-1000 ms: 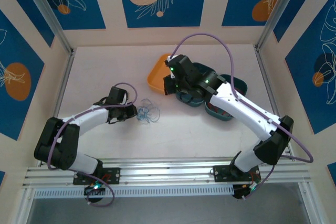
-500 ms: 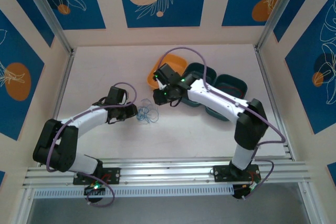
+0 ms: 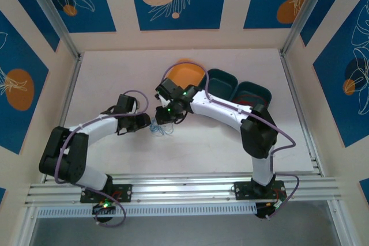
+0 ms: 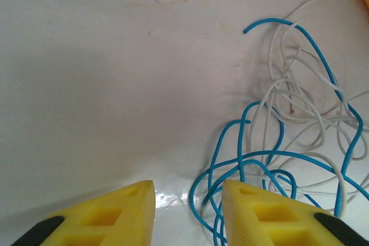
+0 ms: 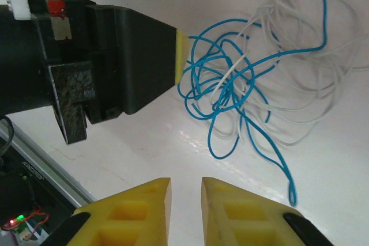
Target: Untangle the cables
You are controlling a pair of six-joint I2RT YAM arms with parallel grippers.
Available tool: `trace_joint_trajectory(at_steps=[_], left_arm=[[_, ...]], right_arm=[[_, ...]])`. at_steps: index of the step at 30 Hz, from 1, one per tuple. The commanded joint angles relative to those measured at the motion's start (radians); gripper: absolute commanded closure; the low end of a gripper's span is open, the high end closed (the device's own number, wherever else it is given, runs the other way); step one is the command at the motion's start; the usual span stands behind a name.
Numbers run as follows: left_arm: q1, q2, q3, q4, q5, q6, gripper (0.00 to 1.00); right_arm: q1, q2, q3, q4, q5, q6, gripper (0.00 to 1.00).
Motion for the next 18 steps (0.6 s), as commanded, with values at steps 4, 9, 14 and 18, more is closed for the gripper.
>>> trace_joint_trajectory(at_steps=[4,9,14,18], left_arm=[[0.013,0.06,0.012,0.105,0.15,0.012,0.64],[0.012,0.095,-0.011,0.217,0.25,-0.021,0.73],[0.013,0.097,-0.034,0.343,0.304,-0.089,0.91],[0.012,0.091,-0.032,0.366,0.317,-0.113,0.99]], right_arm=[[-0.02,0.02,0.057,-0.039,0.016,0.081,0.81],[-0.065,-0.035,-0.005,-0.013,-0.001,0.102,0.81],[-0.071,-0.051,-0.043,0.001,-0.013,0.111,0.81],[-0.062,-0.04,-0.075,0.009,-0.027,0.113,0.81]])
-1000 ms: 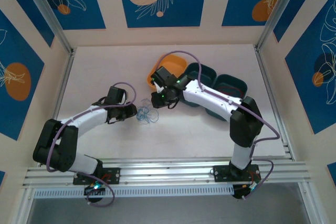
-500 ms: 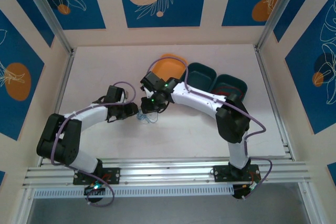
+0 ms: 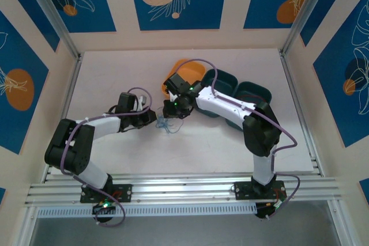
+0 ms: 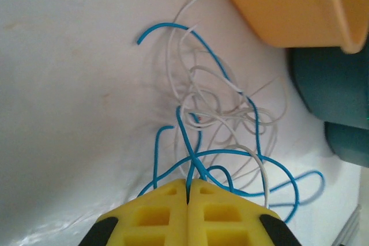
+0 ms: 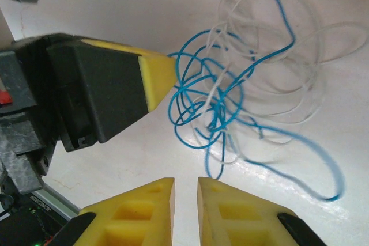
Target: Untangle the cables
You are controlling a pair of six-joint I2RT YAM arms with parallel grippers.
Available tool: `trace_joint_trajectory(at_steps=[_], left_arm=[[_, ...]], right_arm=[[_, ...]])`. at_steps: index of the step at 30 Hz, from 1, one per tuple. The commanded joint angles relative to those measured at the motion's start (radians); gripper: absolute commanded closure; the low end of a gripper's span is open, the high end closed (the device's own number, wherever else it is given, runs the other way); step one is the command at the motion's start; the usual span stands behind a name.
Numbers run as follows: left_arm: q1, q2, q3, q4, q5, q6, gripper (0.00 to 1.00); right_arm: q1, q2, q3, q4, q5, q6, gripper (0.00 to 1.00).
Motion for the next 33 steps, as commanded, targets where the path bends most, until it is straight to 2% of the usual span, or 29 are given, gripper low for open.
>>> trace_joint_trajectory(at_steps=[1,6,15,30,33], left_arm=[[0.008,0.0,-0.009,0.06,0.05,-0.031,1.0],[0.008,-0.021,-0.007,0.026,0.034,-0.022,1.0],[0.008,-0.021,-0.01,0.015,0.027,-0.022,1.0],[0.008,-0.025,-0.014,0.004,0.022,-0.019,1.0],[0.007,-0.024,-0.012,0.004,0.022,-0.019,1.0]], right_arm=[[0.017,-0.017,-0.038,-0.003,-0.024,0.015,0.81],[0.033,-0.012,-0.076,-0.015,0.015,0.006,0.78],[0.04,0.023,-0.102,0.02,0.014,0.002,0.73],[0.037,0.129,-0.056,0.044,0.056,-0.016,0.73],[0.037,0.138,-0.05,0.055,0.05,-0.014,0.79]])
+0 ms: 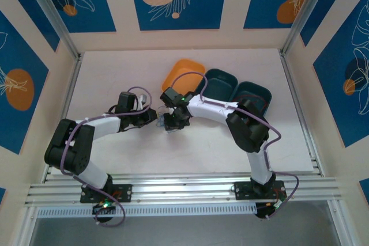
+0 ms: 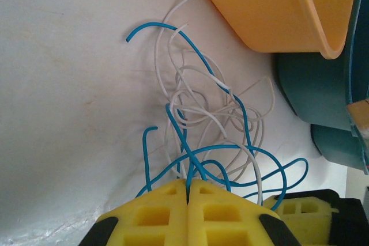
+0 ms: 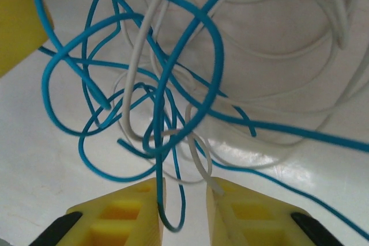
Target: Untangle the cables
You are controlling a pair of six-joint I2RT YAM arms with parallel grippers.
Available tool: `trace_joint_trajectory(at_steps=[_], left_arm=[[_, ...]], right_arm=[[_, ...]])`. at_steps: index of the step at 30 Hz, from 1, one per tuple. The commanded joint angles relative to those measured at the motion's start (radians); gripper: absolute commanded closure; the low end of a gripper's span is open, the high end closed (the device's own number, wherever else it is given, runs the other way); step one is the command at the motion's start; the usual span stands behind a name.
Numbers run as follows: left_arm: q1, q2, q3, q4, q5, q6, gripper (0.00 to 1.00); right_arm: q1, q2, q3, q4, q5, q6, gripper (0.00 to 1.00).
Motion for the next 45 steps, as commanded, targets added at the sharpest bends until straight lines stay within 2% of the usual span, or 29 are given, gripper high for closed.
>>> trace_joint_trajectory(at_steps=[1,5,7,15,21,27,33,37,45], left_arm=[[0.008,-0.024,-0.012,-0.017,0.006,-0.002,1.0],[0.012,-0.049,-0.007,-0.058,-0.03,0.007,1.0],[0.018,-0.077,0.004,-0.121,-0.072,0.032,1.0],[0.072,-0.239,0.069,-0.443,-0.337,0.163,1.0],[0.096,-0.347,0.107,-0.577,-0.49,0.233,1.0],[0.106,-0.391,0.158,-0.684,-0.624,0.301,1.0],[0.118,-0.387,0.172,-0.728,-0.707,0.335,1.0],[0.156,-0.366,0.162,-0.736,-0.738,0.339,1.0],[0.242,-0.351,0.126,-0.709,-0.7,0.327,1.0]], right_arm=[[0.003,0.014,0.036,0.004,-0.001,-0.004,0.82],[0.003,-0.016,0.043,-0.028,0.031,-0.005,0.96],[0.001,-0.053,0.031,-0.047,0.061,-0.007,1.0],[-0.061,-0.287,-0.071,-0.106,0.159,-0.005,1.0],[-0.119,-0.422,-0.085,-0.139,0.204,-0.01,1.0],[-0.168,-0.52,-0.073,-0.162,0.228,-0.035,1.0],[-0.195,-0.609,-0.024,-0.237,0.317,-0.078,1.0],[-0.239,-0.674,-0.014,-0.274,0.346,-0.093,1.0],[-0.334,-0.768,-0.042,-0.272,0.266,-0.093,1.0]])
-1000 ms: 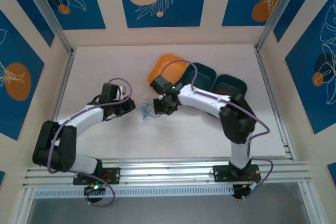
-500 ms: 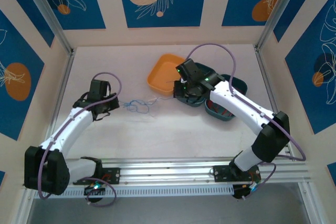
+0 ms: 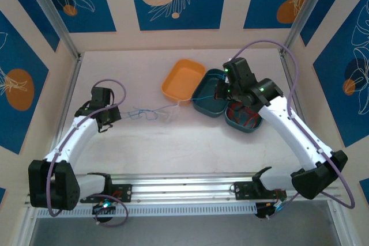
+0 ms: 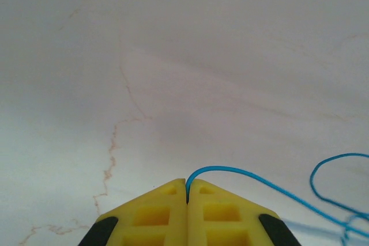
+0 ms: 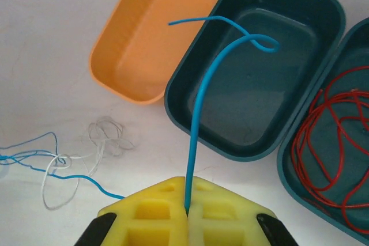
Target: Untangle the cables
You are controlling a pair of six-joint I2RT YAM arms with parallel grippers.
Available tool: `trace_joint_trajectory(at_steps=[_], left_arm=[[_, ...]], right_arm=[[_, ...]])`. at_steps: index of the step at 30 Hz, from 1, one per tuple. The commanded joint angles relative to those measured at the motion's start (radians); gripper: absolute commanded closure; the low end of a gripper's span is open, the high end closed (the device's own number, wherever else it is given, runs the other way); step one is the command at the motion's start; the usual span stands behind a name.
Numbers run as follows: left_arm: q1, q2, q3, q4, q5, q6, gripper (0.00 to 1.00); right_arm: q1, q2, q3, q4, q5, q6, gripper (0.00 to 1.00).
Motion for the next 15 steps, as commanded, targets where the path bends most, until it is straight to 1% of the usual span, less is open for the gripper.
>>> trace_joint_trajectory(at_steps=[1,4,7,12,15], left_arm=[[0.036,0.007,-0.021,-0.007,-0.008,0.008,1.0],[0.078,0.018,-0.03,-0.006,-0.001,-0.004,1.0],[0.122,0.031,-0.044,0.007,0.027,-0.019,1.0],[0.182,0.036,-0.075,0.042,0.079,-0.055,1.0],[0.207,0.029,-0.093,0.064,0.1,-0.07,1.0]], right_arm=[[-0.022,-0.031,0.013,-0.029,-0.029,-0.019,1.0],[-0.031,-0.04,0.037,-0.065,0.002,-0.027,1.0],[-0.041,-0.057,0.051,-0.08,0.017,-0.038,1.0],[-0.072,-0.09,0.093,-0.141,0.09,-0.044,1.0],[-0.102,-0.132,0.091,-0.141,0.083,-0.05,1.0]])
